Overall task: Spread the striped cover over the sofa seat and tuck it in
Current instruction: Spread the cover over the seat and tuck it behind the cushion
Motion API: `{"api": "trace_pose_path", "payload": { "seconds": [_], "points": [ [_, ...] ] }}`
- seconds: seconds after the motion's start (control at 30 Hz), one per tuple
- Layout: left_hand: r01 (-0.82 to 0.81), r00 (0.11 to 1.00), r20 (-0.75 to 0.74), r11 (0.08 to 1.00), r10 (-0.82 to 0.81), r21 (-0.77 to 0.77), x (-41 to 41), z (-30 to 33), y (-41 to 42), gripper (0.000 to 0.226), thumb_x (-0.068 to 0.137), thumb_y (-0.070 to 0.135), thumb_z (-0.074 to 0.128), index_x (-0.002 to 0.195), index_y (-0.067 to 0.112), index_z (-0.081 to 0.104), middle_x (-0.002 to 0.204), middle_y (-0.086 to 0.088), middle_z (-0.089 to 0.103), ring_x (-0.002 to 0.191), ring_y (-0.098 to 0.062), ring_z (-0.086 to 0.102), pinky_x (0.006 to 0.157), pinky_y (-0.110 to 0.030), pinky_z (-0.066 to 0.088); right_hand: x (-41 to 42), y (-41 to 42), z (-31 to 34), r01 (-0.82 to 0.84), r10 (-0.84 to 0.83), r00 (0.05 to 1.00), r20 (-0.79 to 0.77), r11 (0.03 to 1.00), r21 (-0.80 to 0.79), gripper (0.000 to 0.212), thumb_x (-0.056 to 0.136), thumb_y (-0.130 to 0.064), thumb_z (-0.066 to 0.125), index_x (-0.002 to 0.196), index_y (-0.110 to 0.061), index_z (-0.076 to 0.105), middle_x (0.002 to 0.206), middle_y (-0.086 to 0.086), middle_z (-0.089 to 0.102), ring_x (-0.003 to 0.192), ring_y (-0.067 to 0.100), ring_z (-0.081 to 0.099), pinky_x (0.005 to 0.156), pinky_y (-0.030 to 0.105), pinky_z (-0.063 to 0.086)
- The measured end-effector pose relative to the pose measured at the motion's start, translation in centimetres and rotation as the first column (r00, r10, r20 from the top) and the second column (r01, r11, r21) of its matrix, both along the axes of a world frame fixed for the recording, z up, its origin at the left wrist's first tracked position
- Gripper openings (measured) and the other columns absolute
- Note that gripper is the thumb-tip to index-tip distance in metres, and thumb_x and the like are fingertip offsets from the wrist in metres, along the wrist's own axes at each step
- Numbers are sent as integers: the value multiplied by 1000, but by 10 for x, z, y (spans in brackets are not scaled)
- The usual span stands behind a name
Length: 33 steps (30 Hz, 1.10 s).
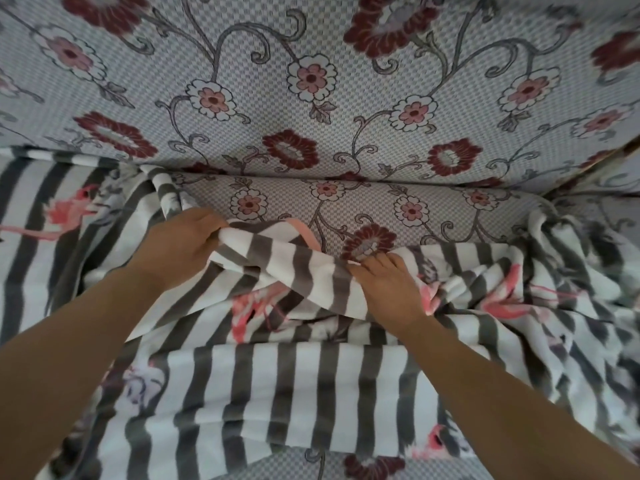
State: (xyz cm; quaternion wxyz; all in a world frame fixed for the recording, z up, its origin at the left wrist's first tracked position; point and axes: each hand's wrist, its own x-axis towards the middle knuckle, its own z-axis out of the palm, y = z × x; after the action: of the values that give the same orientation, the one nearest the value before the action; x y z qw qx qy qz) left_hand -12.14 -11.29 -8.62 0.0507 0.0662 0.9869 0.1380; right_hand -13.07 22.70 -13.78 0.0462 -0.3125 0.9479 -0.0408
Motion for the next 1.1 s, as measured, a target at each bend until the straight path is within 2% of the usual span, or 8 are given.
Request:
{"api": "trace_pose_path", "payload": {
  "seconds": [0.1,0.2,0.3,0.4,0.47,0.67,0.83,1.1],
  "points": [
    [-2,999,45,1000,3,-24,-6,1,0,20,87,11,56,107,12,61,103,-9,63,93,-34,60,65,-38,47,4,4,8,226,-163,950,267,948,-226,27,77,9,55,97,-5,67,79,11,66,78,28,59,78,37,48],
    [-5,995,101,1000,8,-31,-13,5,-1,15,91,18,54,104,14,59,100,-8,62,92,-32,59,66,-36,45,-5,22,24,549,-199,591,782,809,-209,18,93,0,47,78,-5,56,70,6,51,69,16,45,69,31,36],
    [67,974,221,996,-52,-61,-25,13,-2,14,93,25,50,101,18,59,97,-4,60,94,-27,57,74,-41,50,-19,46,47,360,-109,92,990,930,70,19,92,-4,50,79,-9,63,74,4,62,72,17,56,72,34,48],
    [110,963,257,990,-84,-90,-45,20,9,14,94,26,47,100,20,59,95,-2,59,93,-26,58,76,-40,50,-41,65,63,245,-174,-128,976,948,201,26,90,-4,51,111,-3,66,112,22,68,99,33,64,95,46,52],
    [67,980,193,992,-46,-105,-68,23,18,16,94,28,46,99,19,58,96,-4,59,92,-28,56,75,-43,50,-64,70,72,310,-185,-69,980,930,197,26,92,-7,51,107,-11,71,107,19,71,94,29,68,89,42,55],
    [-72,996,-66,986,62,-152,-160,-8,87,21,95,23,47,101,8,60,104,-16,56,101,-37,53,70,-44,45,-152,96,31,616,-577,644,503,780,107,21,96,-8,44,96,-1,64,105,20,63,100,31,58,78,28,41],
    [-245,964,152,950,217,196,-175,-80,132,40,92,13,48,132,14,47,126,-20,57,113,-39,55,92,-39,44,-172,93,-29,659,-714,694,95,682,317,25,88,-11,48,111,-7,54,114,21,60,106,39,57,80,41,47],
    [-378,909,146,920,390,-102,-126,-150,102,60,96,37,39,149,24,13,157,-11,17,145,-34,13,114,-56,15,-183,73,-69,612,-486,685,544,788,-67,32,90,-48,53,85,-17,61,91,4,61,89,24,57,77,32,42]
  ]
}}
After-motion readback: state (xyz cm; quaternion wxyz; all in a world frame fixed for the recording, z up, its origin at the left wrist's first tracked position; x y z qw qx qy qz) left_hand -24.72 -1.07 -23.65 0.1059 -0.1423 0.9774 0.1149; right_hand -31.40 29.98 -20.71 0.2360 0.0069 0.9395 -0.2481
